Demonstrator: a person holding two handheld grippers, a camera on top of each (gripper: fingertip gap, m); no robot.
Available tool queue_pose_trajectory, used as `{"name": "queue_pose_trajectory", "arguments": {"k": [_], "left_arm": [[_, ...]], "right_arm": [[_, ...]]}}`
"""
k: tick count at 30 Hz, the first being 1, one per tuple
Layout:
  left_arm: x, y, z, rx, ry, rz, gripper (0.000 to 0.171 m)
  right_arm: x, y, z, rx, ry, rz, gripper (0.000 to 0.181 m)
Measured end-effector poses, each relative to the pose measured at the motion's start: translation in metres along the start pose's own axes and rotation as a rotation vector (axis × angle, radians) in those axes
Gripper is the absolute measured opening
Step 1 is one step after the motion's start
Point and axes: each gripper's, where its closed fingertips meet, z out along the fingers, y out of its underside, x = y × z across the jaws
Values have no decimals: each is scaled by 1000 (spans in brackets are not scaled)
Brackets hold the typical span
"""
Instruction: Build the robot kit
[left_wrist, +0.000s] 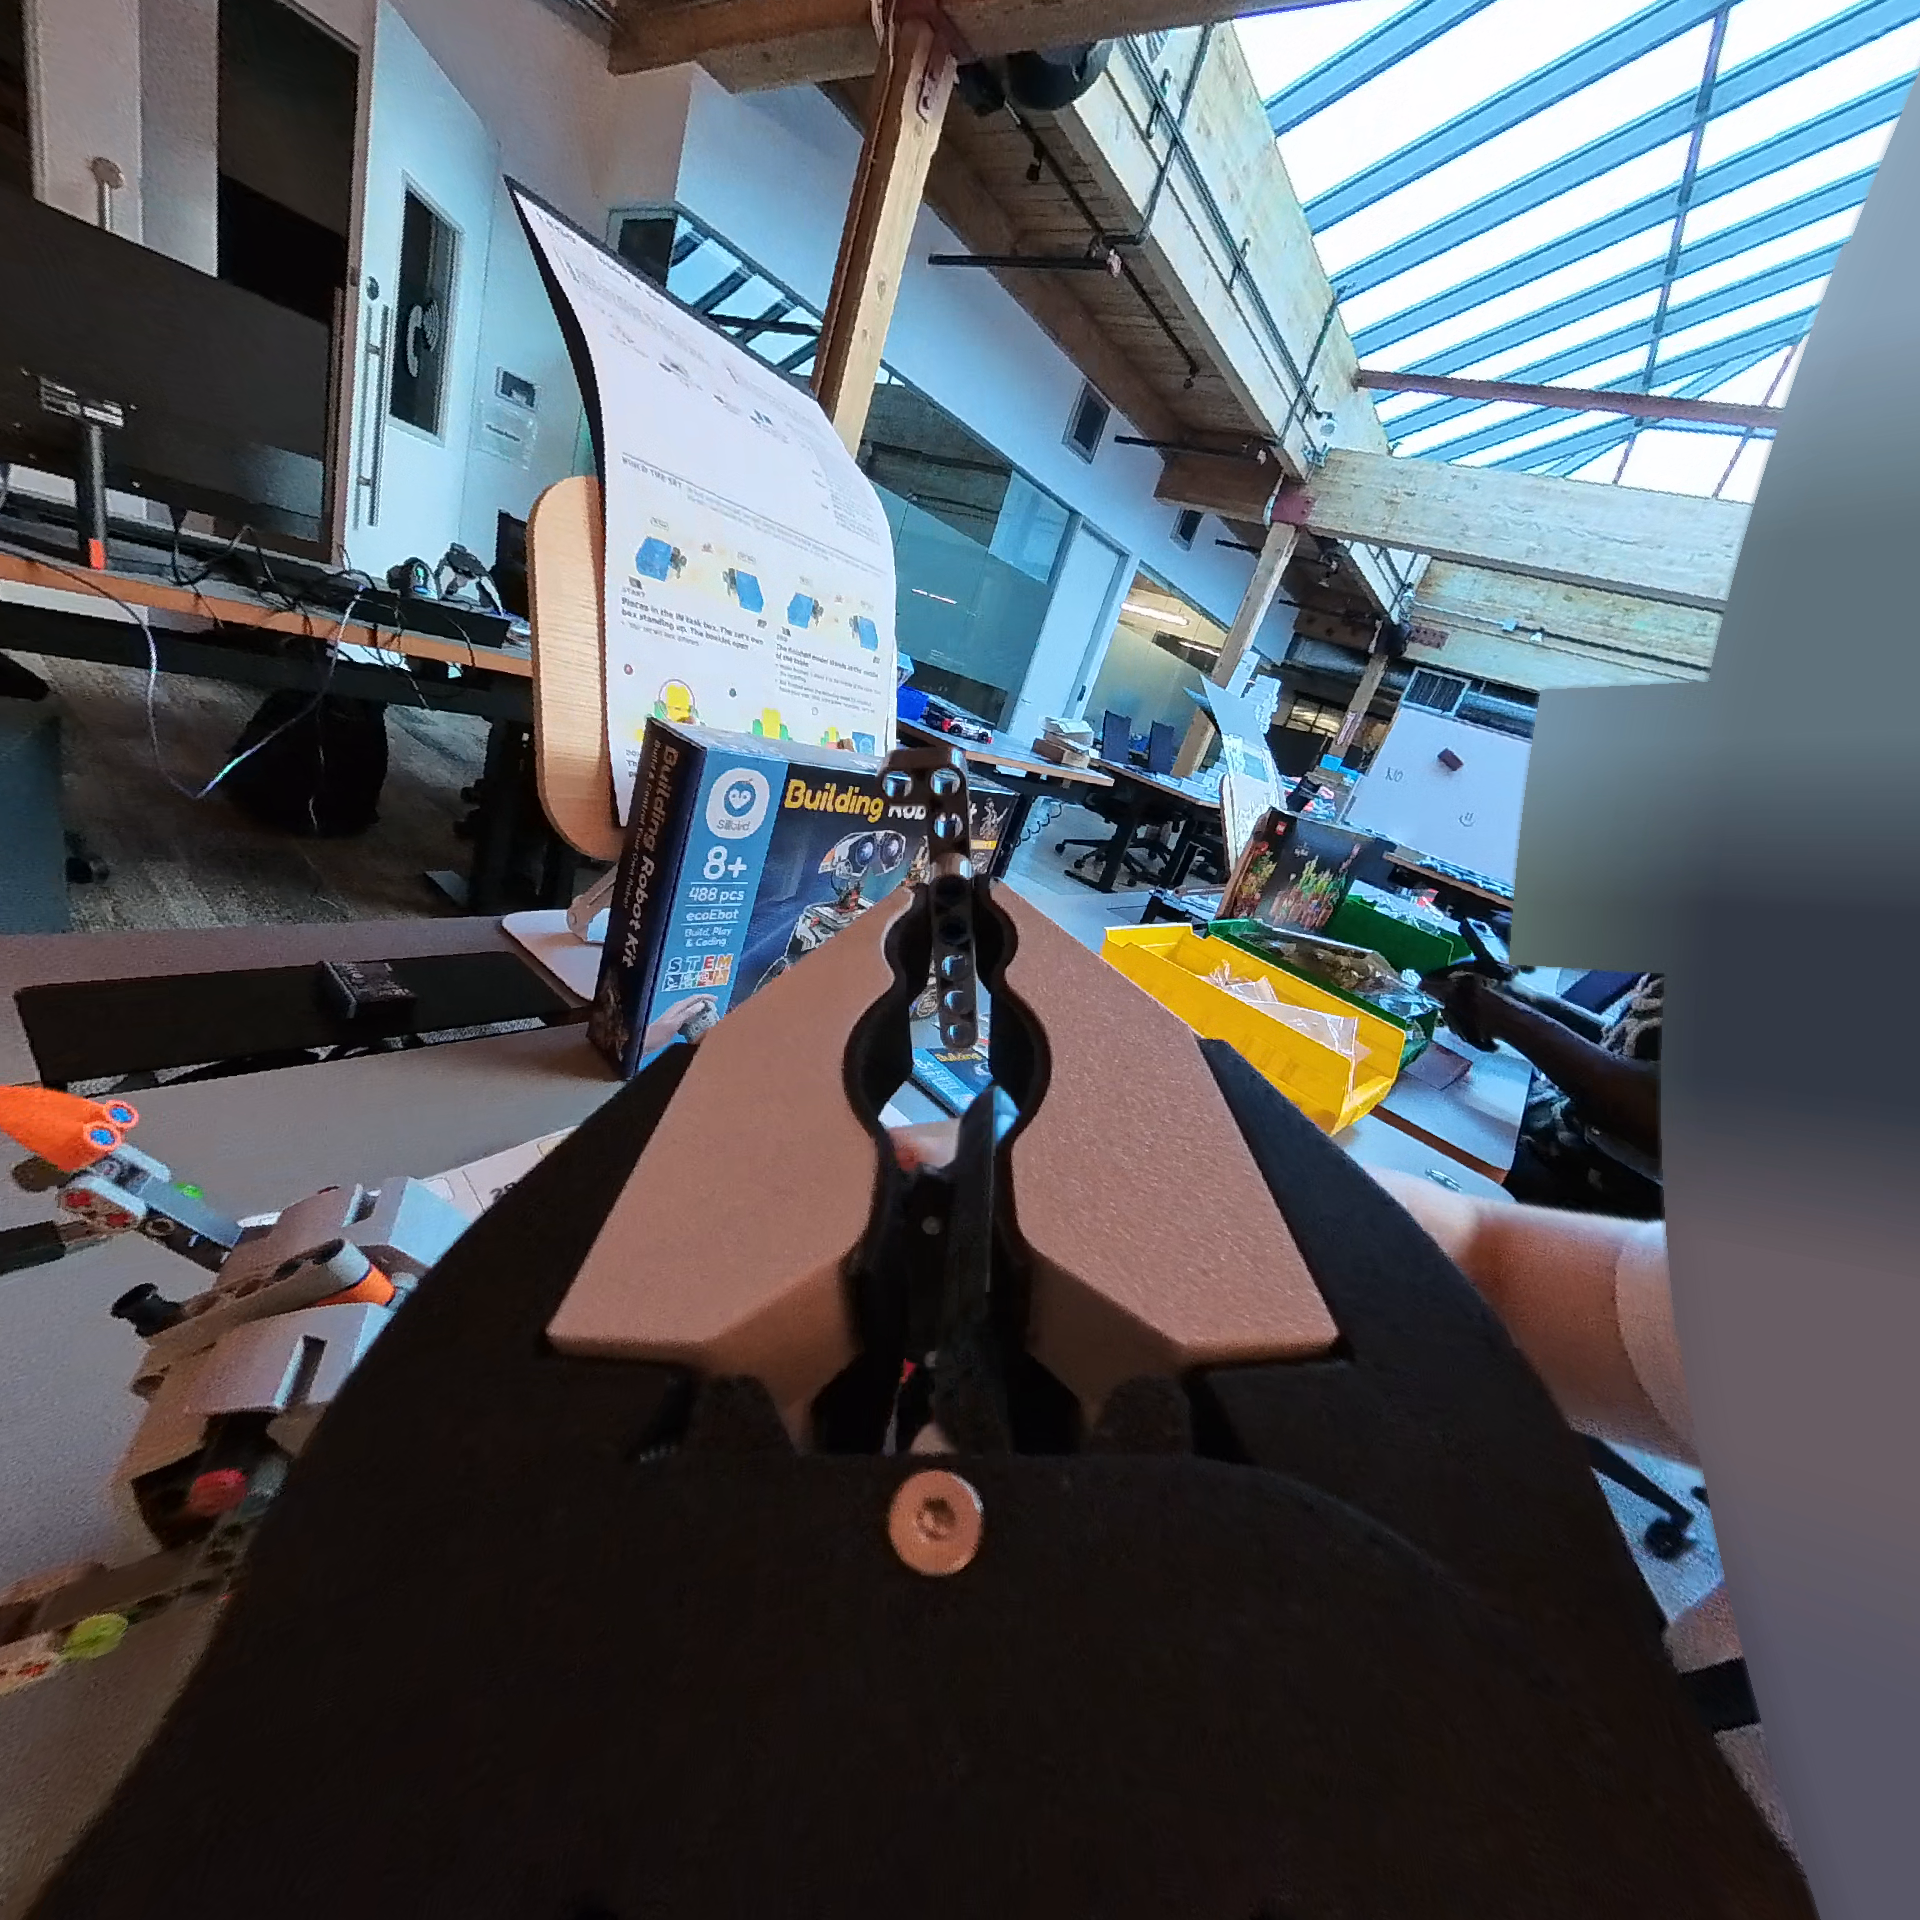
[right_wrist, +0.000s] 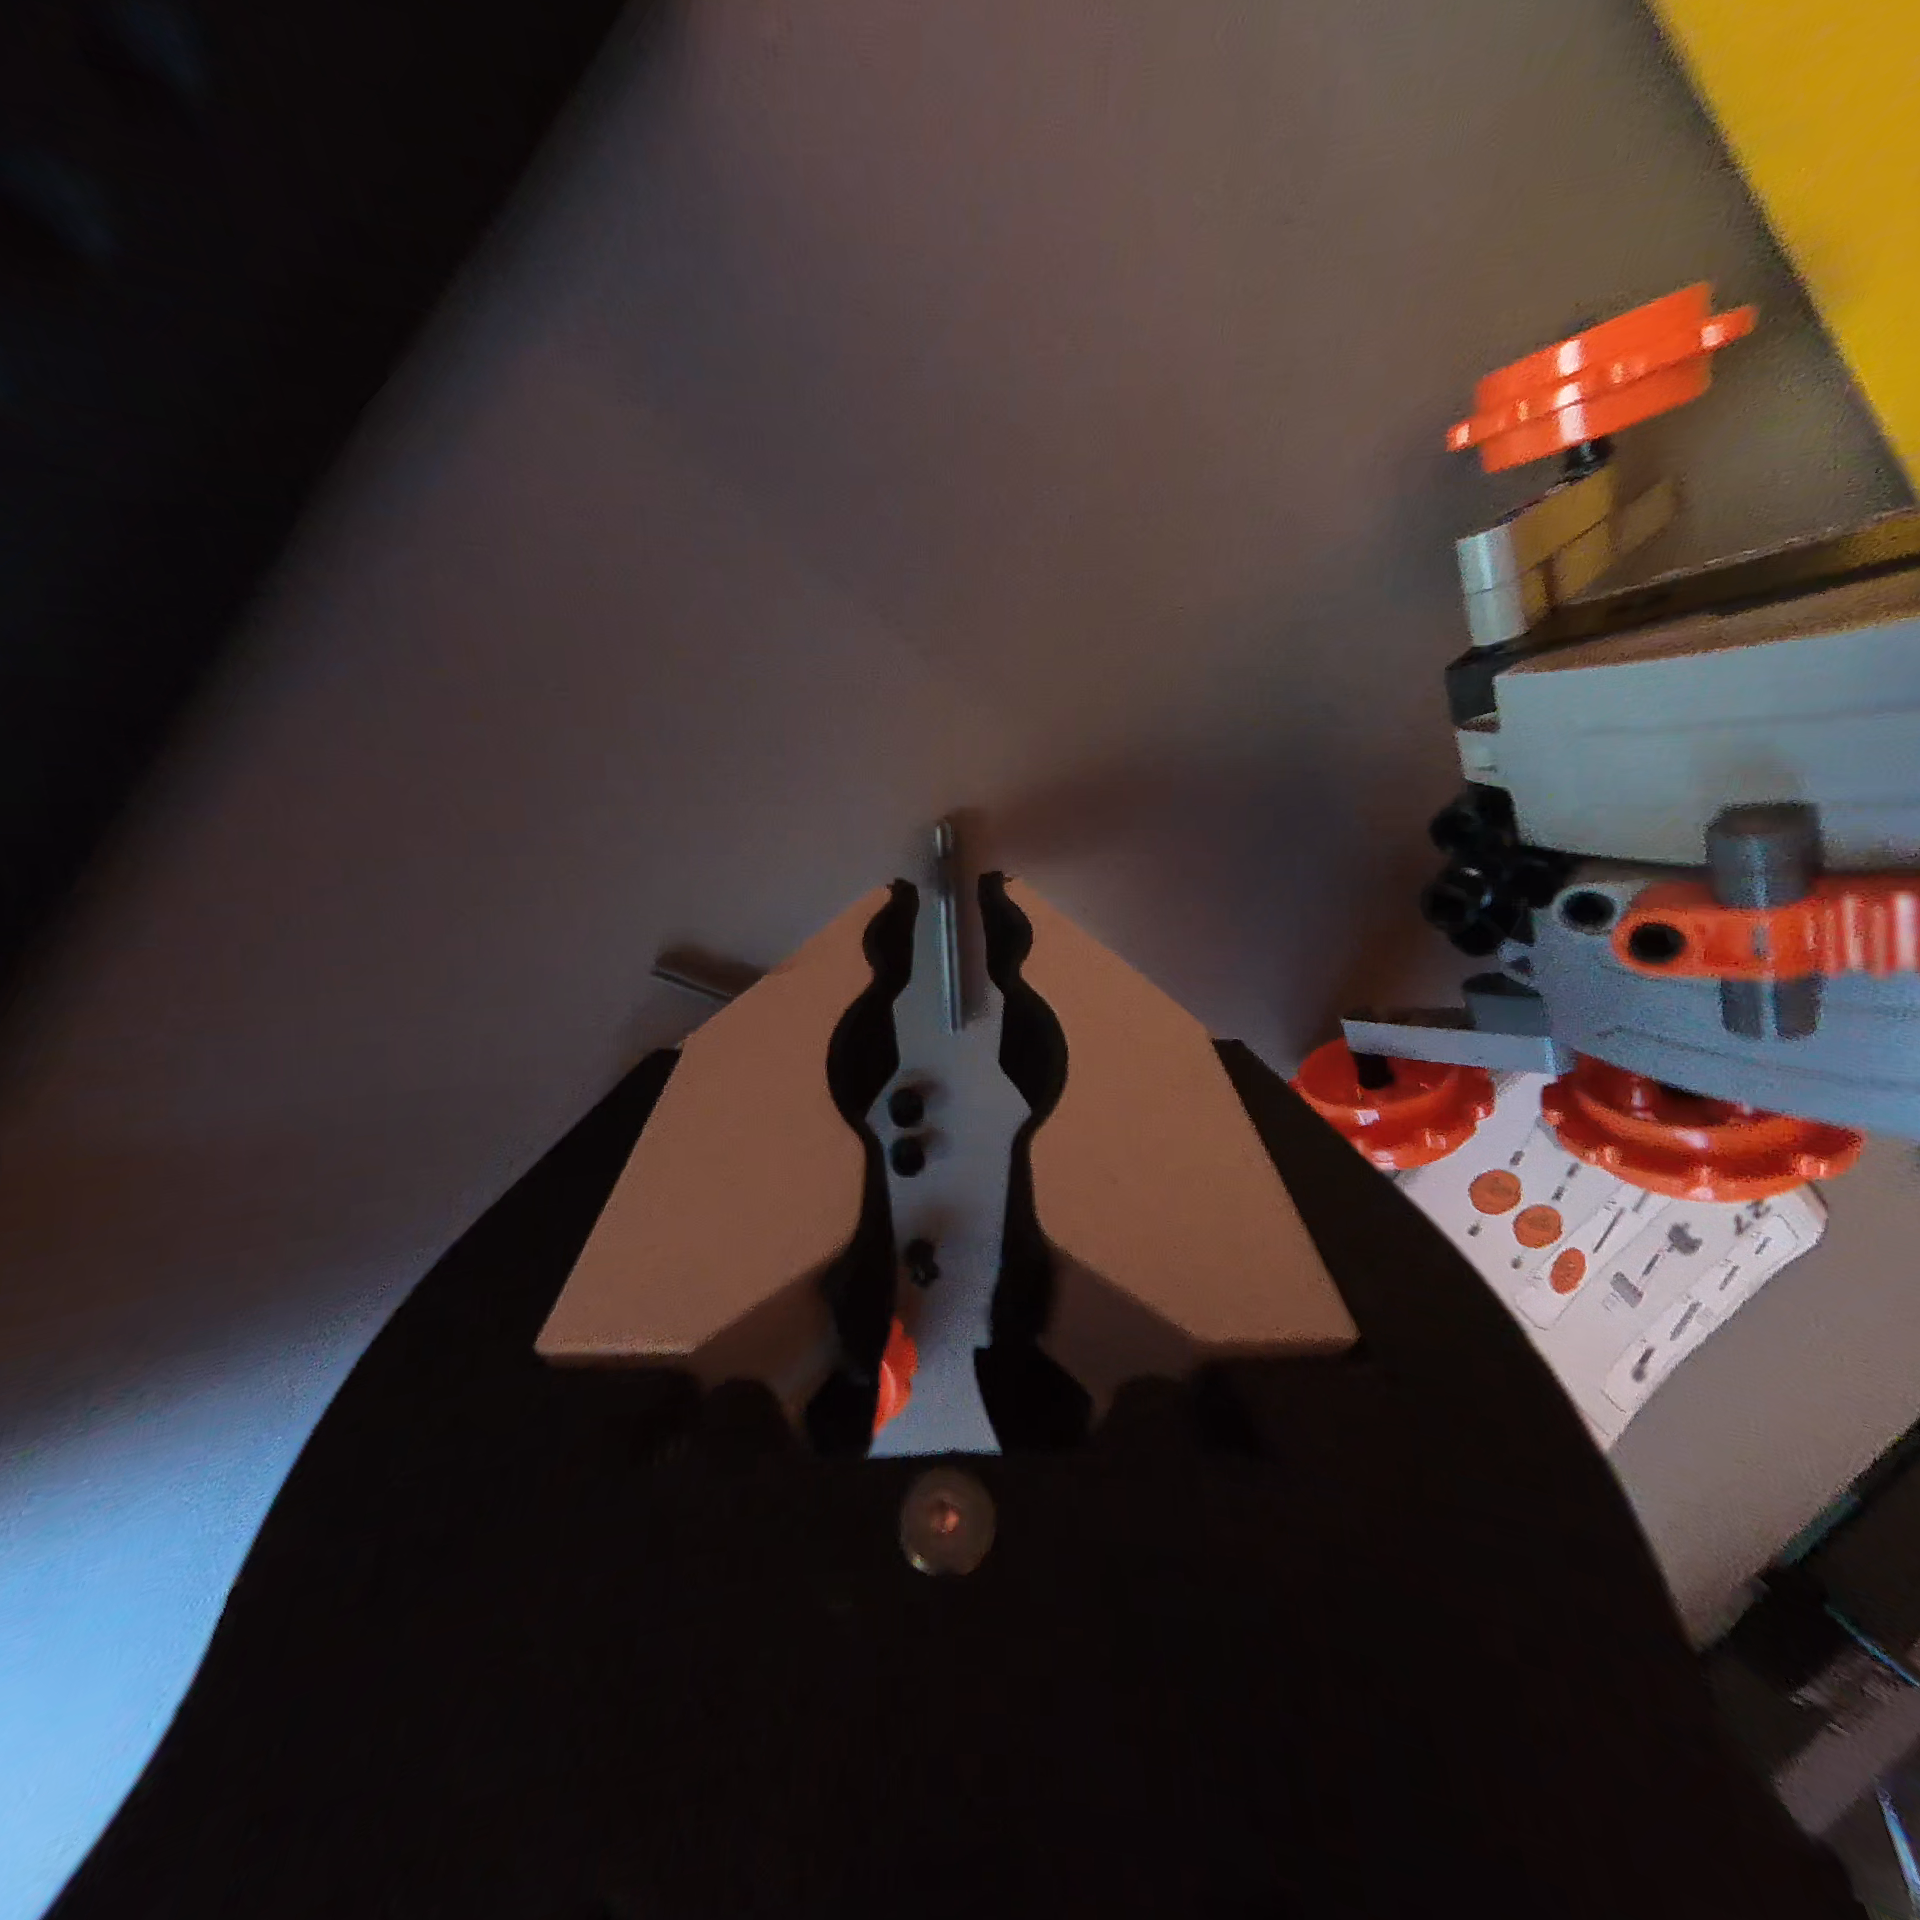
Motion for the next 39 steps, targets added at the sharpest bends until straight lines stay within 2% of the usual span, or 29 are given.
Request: {"name": "queue_pose_trajectory", "arguments": {"k": [3,8,11,13,15,17,19,21,23,25,30,32,35,37,39], "left_arm": [[-1,-3,-4,12,-7,5,4],[-5,-1,-3,4,-5,-15,5],[-4,1,-3,-8,5,-23,4],[-4,0,-4,-6,0,-8,5],[-6,2,-4,-6,-7,2,4],[-5,5,0,-12,17,-15,4],[-1,13,9,-42,53,-32,4],[3,21,18,-75,69,-18,5],[8,28,27,-98,80,13,5],[12,34,35,-107,96,51,5],[15,67,66,-179,98,157,5],[13,81,80,-199,101,150,5],[12,89,98,-146,138,75,5],[11,97,110,-129,173,-12,5],[19,104,122,-109,257,-136,4]], "right_arm": [[-1,3,5,-76,-61,-24,11],[-2,-5,8,-64,-142,-1,4],[-2,-1,1,-47,-131,20,4],[5,-5,-29,156,-50,90,3],[27,7,-87,435,119,248,3],[48,45,-161,750,314,474,3],[48,100,-226,1044,467,672,3],[31,156,-261,1194,591,807,2],[9,196,-276,1267,698,878,2],[-6,224,-281,1316,753,950,3],[-12,248,-278,1456,756,1075,3],[-3,247,-275,1532,713,1107,3],[15,236,-277,1695,600,1121,2],[27,221,-283,1821,507,1100,2],[32,196,-289,1883,410,1050,2]]}}
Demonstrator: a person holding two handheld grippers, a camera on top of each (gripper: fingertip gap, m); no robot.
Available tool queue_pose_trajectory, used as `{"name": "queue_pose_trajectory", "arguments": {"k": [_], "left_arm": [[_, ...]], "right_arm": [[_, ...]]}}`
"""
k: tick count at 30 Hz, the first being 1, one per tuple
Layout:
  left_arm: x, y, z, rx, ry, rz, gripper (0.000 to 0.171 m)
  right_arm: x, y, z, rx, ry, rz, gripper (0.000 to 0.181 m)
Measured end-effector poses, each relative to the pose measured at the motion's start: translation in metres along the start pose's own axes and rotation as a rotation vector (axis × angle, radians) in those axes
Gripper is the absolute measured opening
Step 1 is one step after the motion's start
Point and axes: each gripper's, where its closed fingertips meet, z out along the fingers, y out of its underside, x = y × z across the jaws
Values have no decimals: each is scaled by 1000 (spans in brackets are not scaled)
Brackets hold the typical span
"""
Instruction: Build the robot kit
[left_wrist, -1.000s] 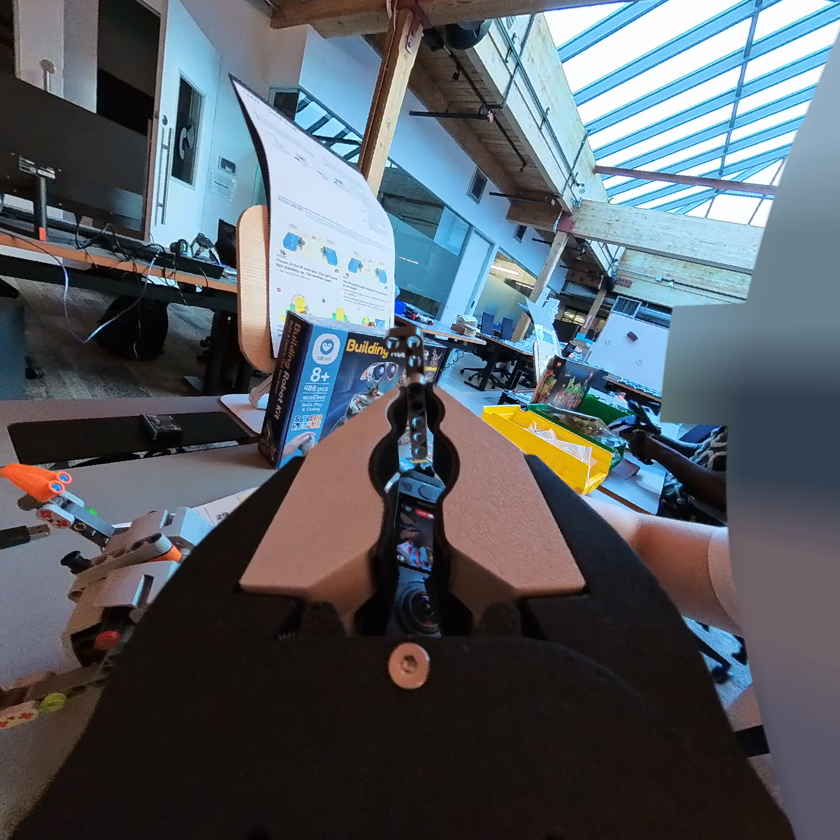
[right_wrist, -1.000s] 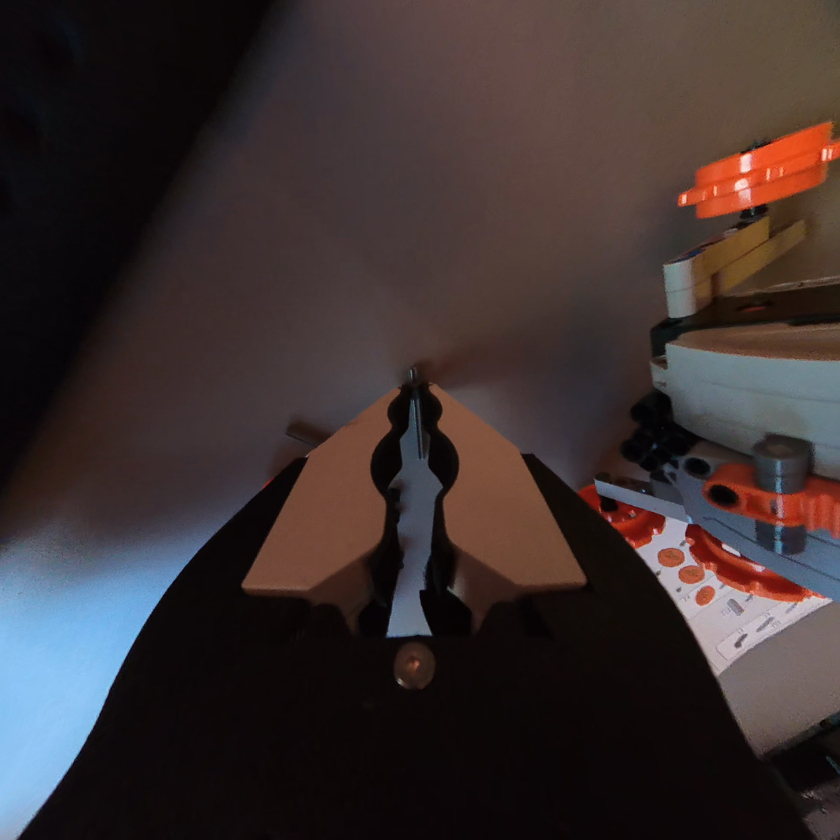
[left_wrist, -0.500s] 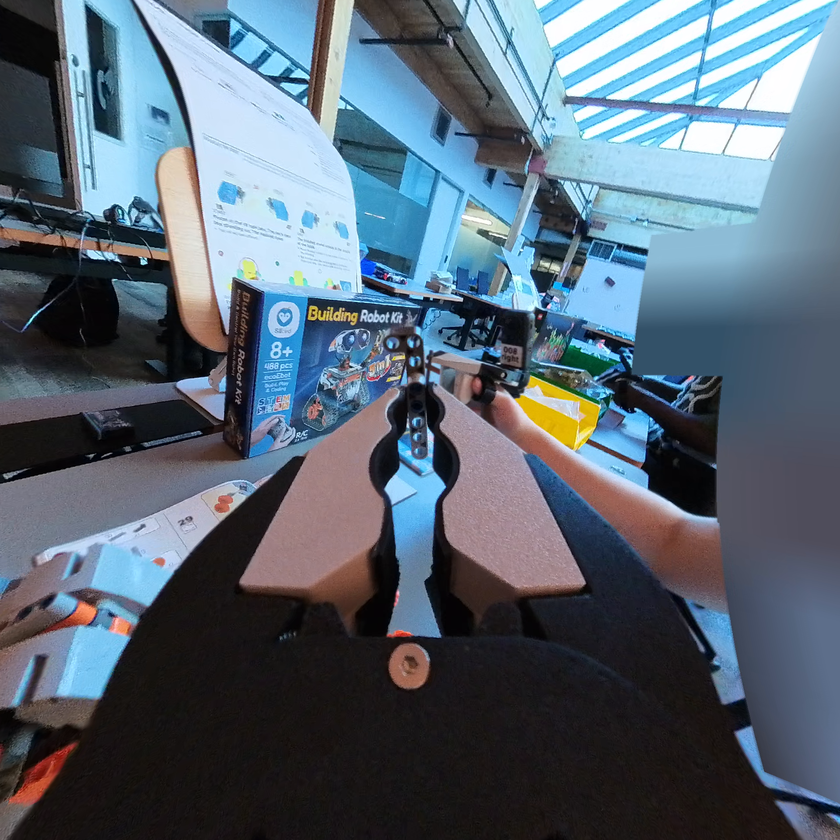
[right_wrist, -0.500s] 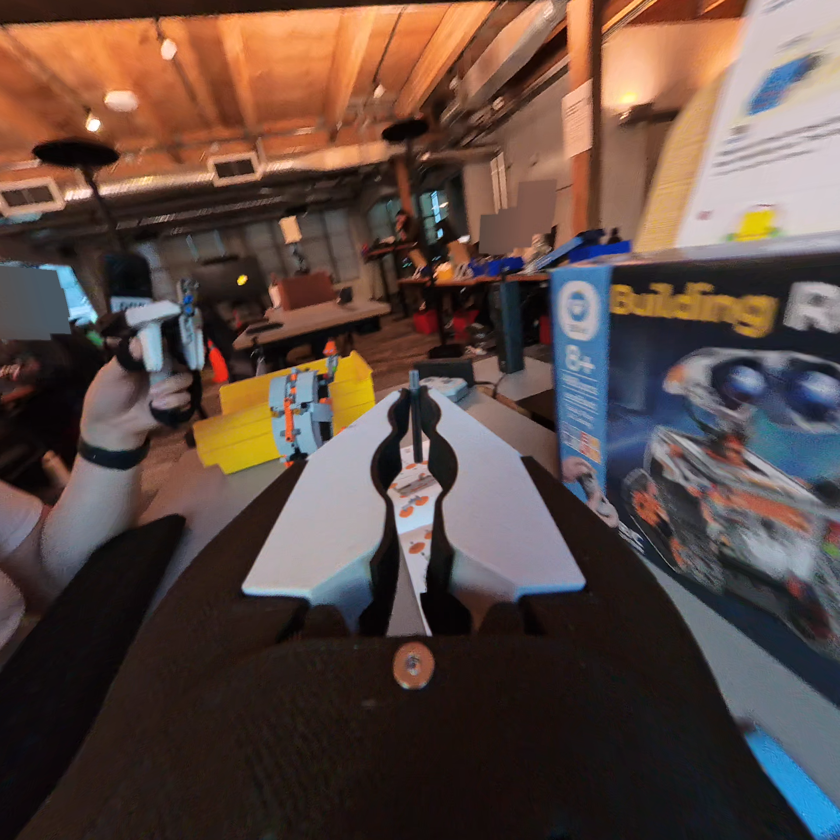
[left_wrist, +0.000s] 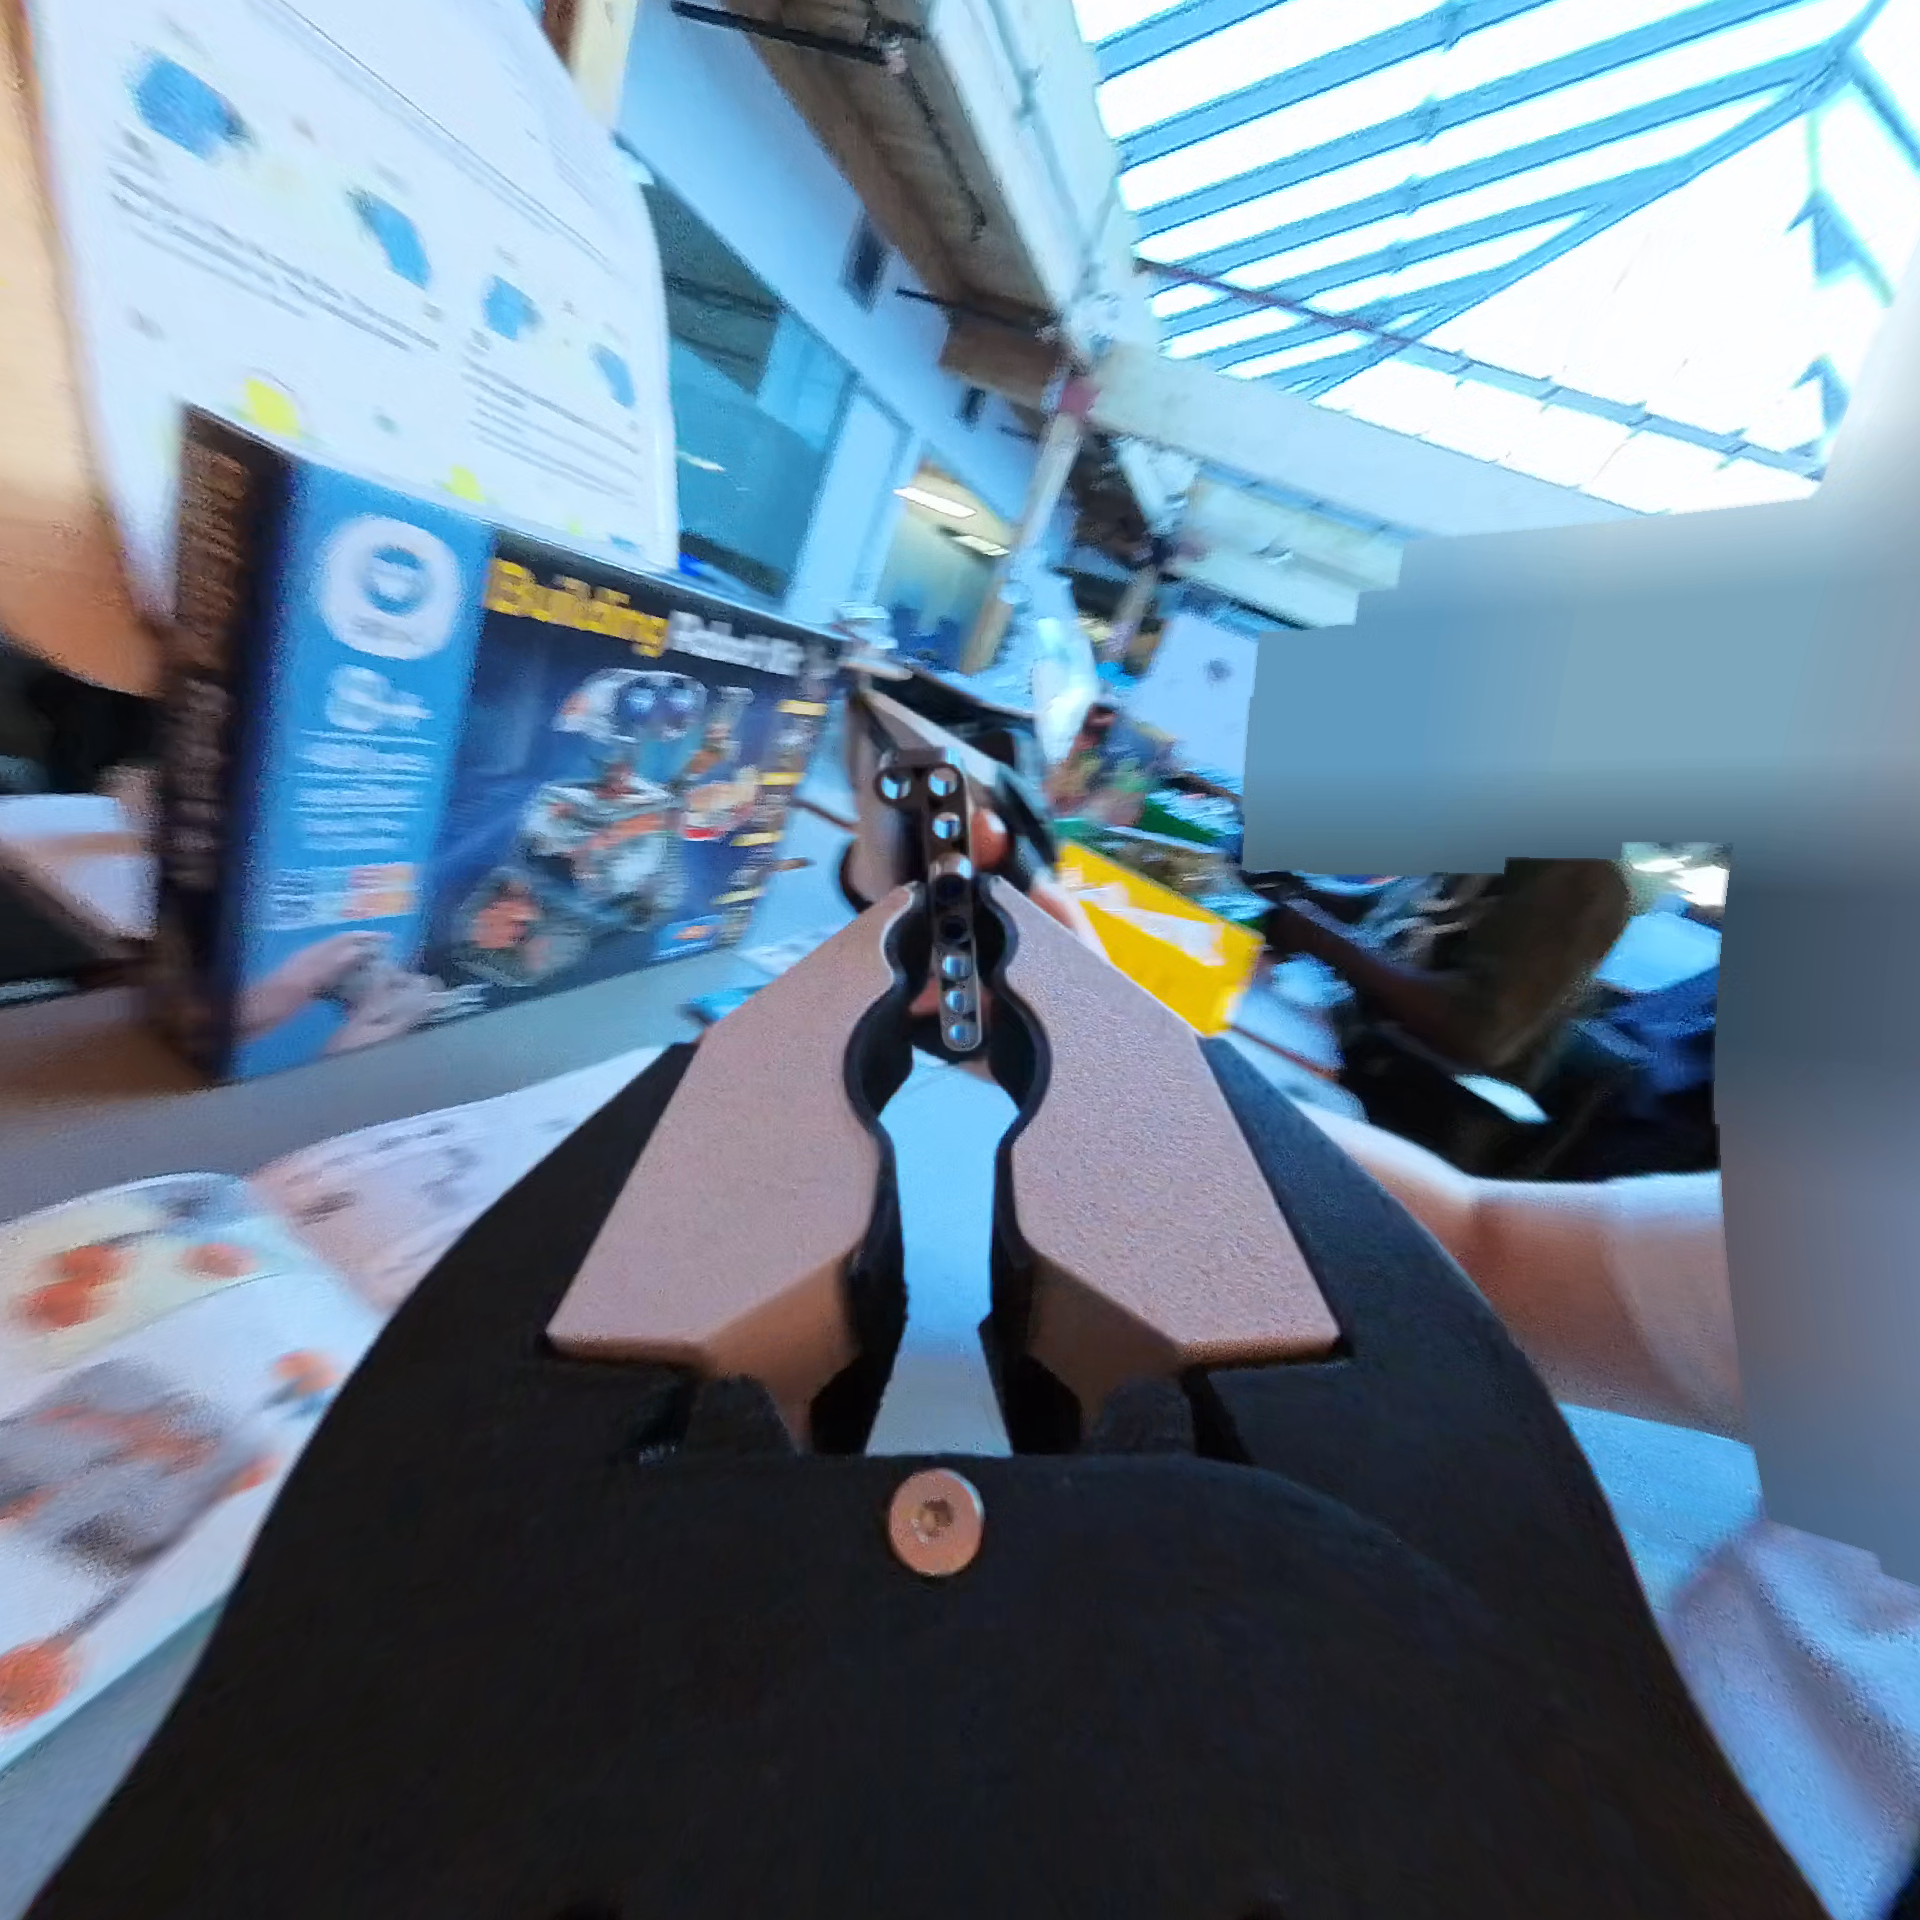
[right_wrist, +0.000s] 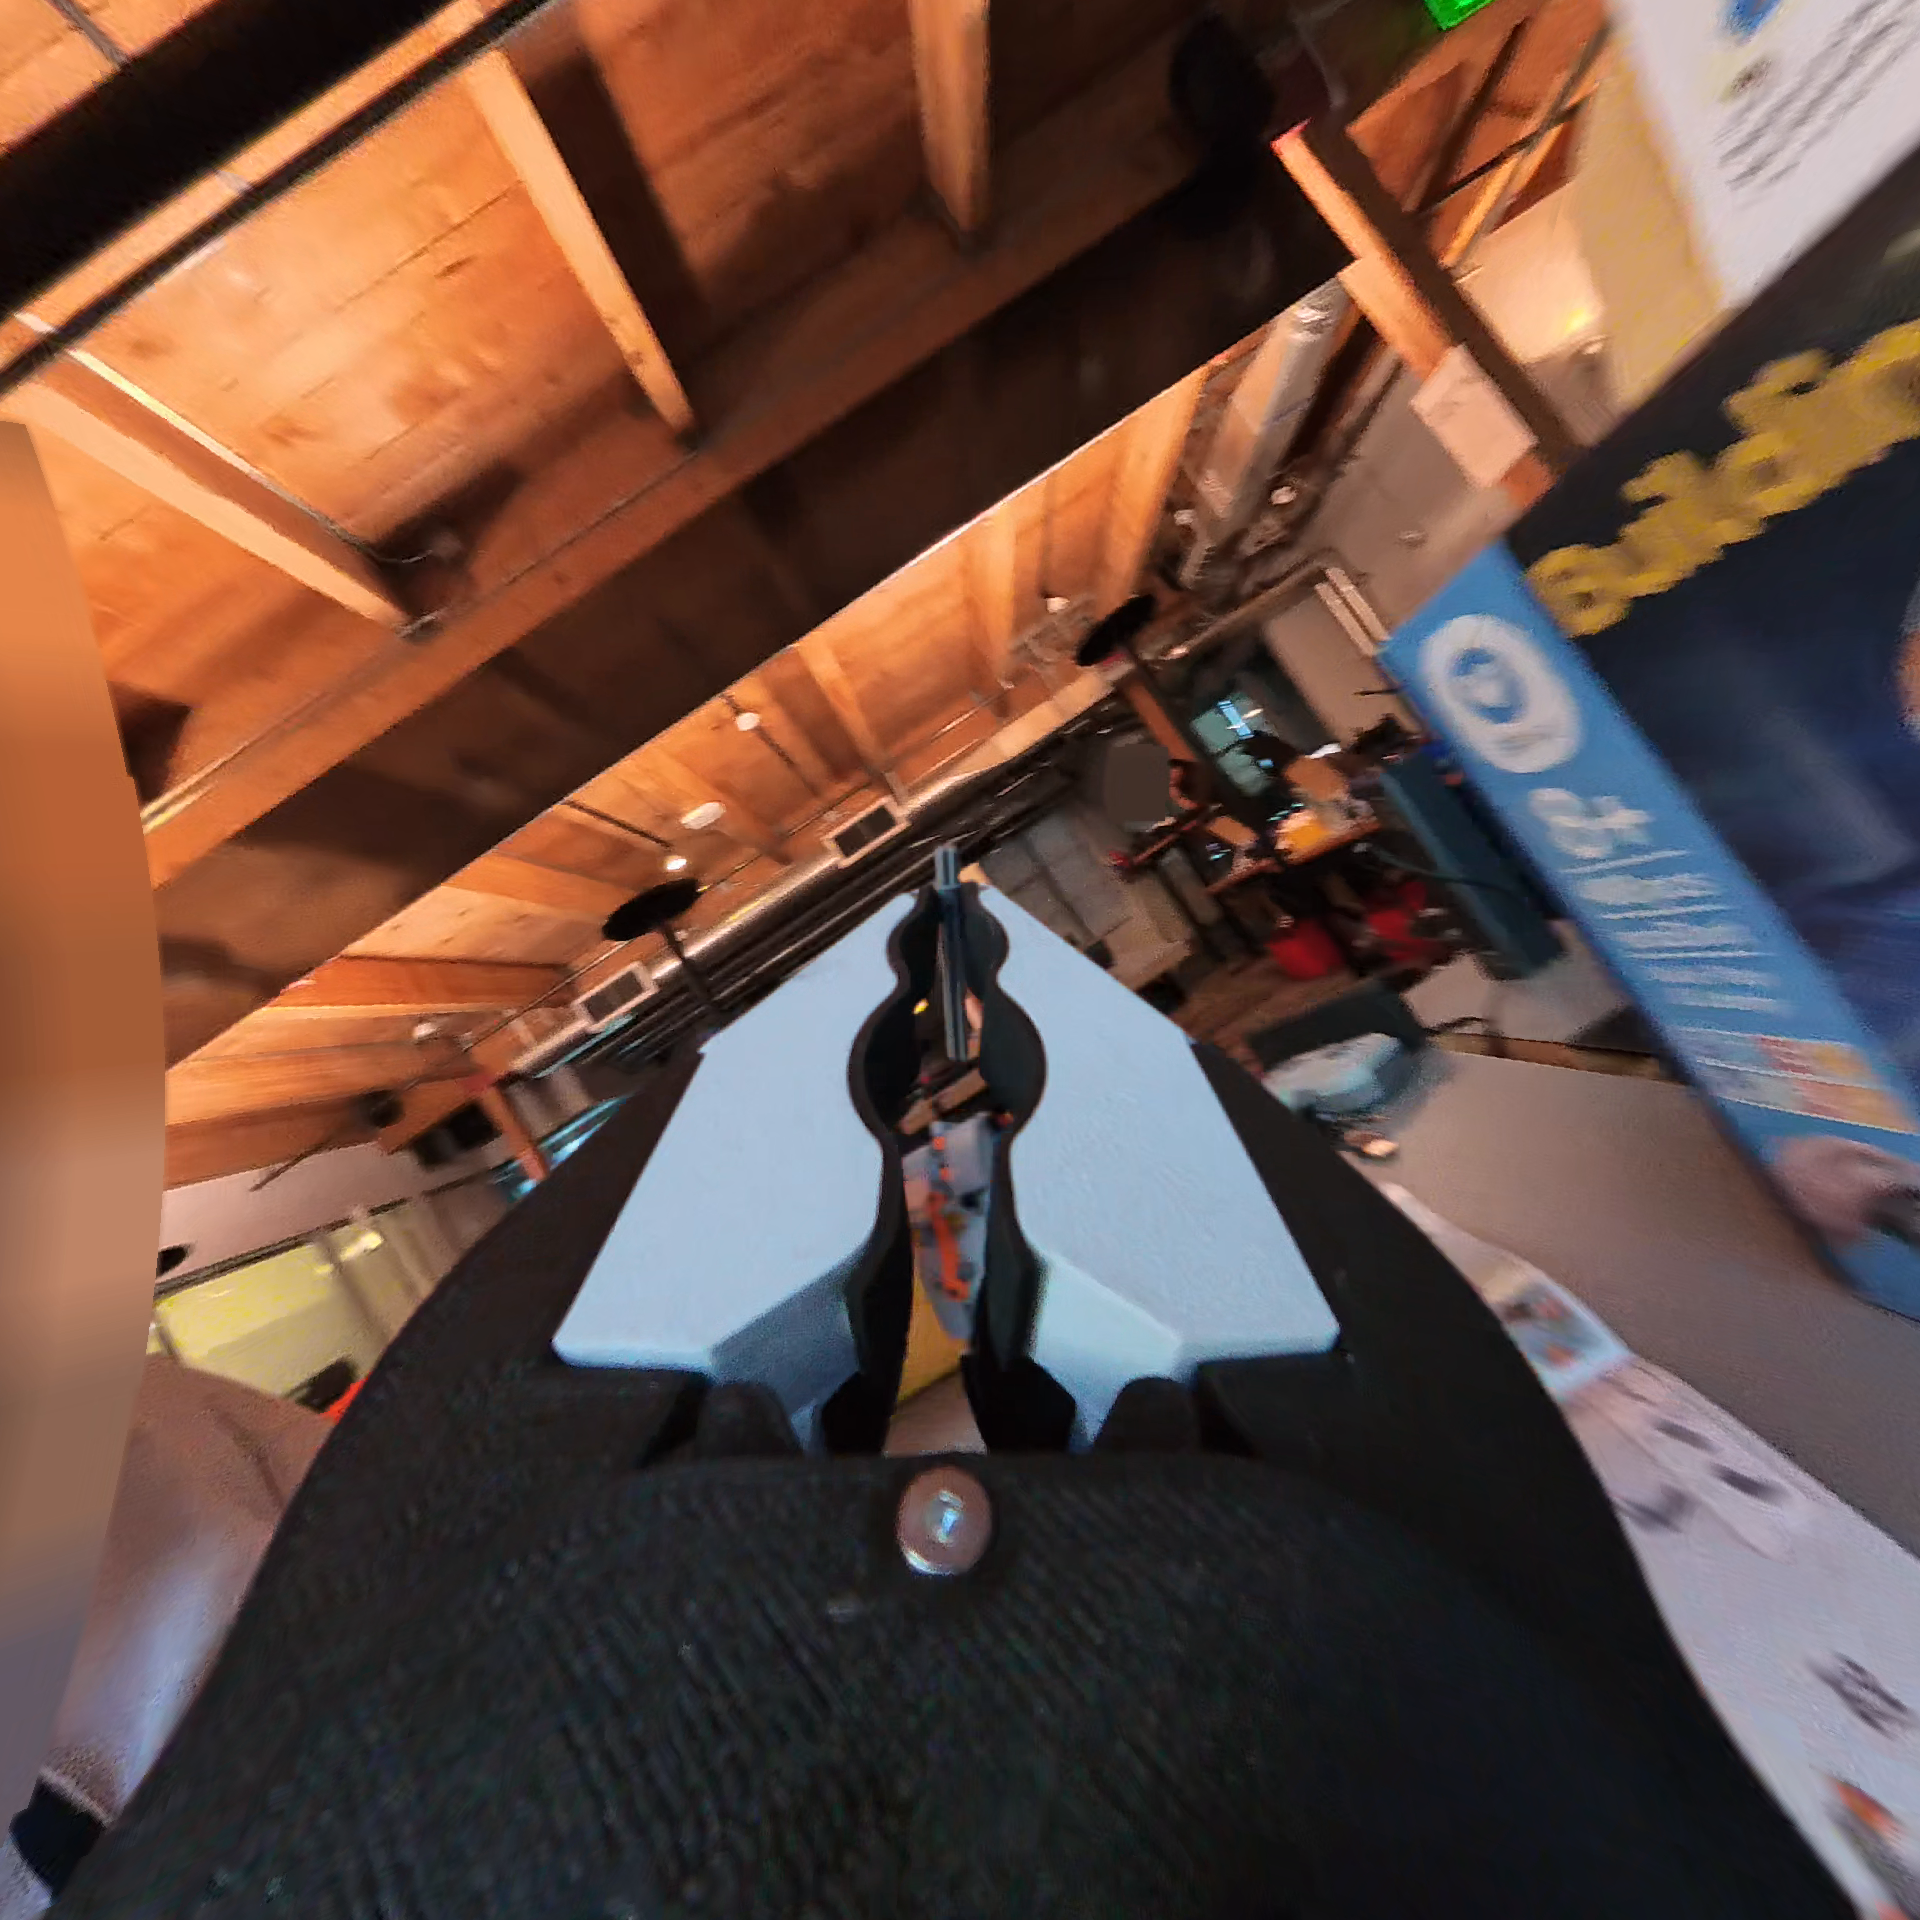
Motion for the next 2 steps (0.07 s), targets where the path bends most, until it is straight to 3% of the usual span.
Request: {"name": "queue_pose_trajectory", "arguments": {"k": [2], "left_arm": [[10,2,12,53,119,-123,5]], "right_arm": [[-23,11,16,-25,-70,-10,2]]}}
